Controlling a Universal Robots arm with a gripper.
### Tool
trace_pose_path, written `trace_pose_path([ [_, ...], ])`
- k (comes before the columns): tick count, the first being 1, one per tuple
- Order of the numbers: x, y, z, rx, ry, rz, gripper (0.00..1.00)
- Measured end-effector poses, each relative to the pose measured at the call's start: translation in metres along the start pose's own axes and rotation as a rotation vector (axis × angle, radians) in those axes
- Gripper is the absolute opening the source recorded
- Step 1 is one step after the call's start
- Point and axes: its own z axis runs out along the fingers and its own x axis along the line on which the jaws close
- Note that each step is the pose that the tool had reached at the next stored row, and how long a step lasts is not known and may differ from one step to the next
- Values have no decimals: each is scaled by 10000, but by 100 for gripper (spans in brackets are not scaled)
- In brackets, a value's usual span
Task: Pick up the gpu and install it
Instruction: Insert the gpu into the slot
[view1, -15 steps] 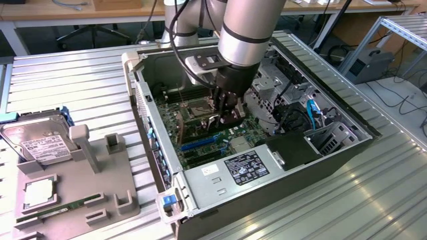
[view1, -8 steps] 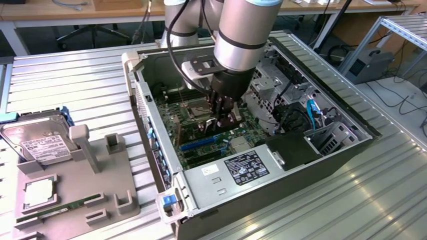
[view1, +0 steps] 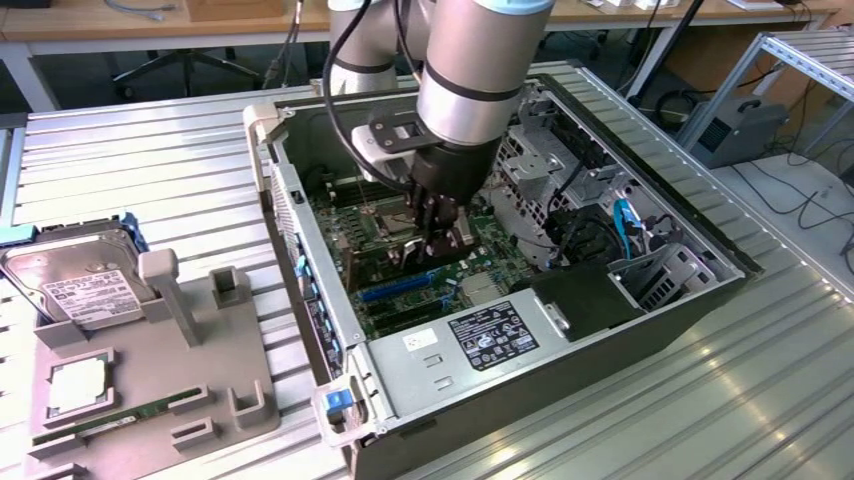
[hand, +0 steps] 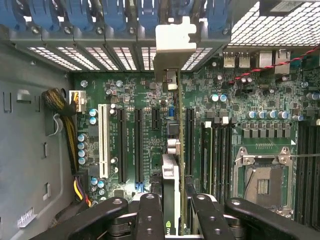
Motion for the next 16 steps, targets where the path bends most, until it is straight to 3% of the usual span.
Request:
trace_pose_path([
  [16,-24,60,21,0,-18,1,27],
])
